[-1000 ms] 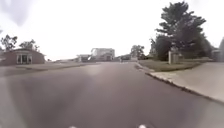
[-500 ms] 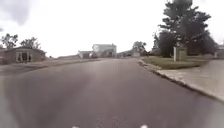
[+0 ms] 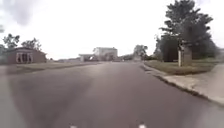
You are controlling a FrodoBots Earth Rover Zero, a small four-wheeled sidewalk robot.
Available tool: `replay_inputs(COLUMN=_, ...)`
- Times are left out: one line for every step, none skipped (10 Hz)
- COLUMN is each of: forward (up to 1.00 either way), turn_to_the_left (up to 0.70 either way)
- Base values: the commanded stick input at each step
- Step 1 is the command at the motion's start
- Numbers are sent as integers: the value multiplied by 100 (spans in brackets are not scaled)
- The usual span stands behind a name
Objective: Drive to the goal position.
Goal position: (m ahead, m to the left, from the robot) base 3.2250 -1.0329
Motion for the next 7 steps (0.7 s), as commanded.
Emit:
replay_inputs(forward=100, turn_to_the_left=-39)
replay_inputs(forward=100, turn_to_the_left=-37)
replay_inputs(forward=100, turn_to_the_left=-34)
replay_inputs(forward=100, turn_to_the_left=-32)
replay_inputs(forward=100, turn_to_the_left=0)
replay_inputs(forward=100, turn_to_the_left=0)
replay_inputs(forward=100, turn_to_the_left=0)
